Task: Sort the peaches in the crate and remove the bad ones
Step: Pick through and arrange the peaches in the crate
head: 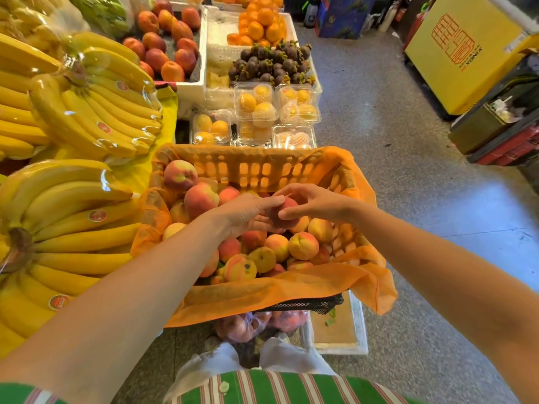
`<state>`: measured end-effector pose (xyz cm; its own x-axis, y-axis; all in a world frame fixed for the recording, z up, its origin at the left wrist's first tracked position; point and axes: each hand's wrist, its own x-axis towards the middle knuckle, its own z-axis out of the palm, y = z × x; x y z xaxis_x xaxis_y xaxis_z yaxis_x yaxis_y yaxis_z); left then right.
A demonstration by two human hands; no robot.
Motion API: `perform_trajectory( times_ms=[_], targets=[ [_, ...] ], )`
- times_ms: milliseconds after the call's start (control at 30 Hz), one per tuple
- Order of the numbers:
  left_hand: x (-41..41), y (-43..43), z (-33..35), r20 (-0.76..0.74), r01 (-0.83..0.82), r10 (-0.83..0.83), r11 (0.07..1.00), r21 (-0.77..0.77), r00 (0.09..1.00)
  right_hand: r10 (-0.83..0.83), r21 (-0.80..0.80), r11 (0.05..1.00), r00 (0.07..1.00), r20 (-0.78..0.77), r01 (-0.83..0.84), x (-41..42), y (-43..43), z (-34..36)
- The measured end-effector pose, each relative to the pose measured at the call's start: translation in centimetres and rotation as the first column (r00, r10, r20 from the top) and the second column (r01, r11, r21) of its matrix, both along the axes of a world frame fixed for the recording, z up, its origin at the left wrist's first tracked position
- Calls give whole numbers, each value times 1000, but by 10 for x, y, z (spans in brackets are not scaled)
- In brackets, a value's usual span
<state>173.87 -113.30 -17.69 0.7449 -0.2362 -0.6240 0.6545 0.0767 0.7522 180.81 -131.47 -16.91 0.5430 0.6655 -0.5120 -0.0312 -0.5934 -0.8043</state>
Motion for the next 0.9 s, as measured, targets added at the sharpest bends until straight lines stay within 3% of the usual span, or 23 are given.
perform_trajectory(
  times_ms=[133,300,400,533,600,667,800,900],
  targets=[
    [3,14,-10,147,32,-99,915,403,984,59,-231,973,987,151,-23,12,-15,-6],
    [2,32,-14,309,-111,-119,764,635,944,328,-509,853,877,351,-116,27,-17,-31],
    [-2,44,-14,391,-192,-233,587,787,890,381,-547,827,846,372,-132,27,-12,-47],
    [-11,64,-14,512,-359,-359,412,837,781,498,-610,770,774,391,-187,28,-1,-54],
    [-15,70,-16,475,-410,-458,240,880,751,558,-657,723,742,372,-215,27,6,-53],
    [-19,75,-20,371,-368,-496,108,923,785,564,-651,726,732,381,-221,24,15,-49],
    [-27,85,-29,228,-206,-514,101,973,827,371,-433,881,846,384,-189,9,41,-45],
    [-32,88,-28,229,-182,-541,141,973,809,344,-423,886,883,321,-191,-4,61,-54]
  ],
)
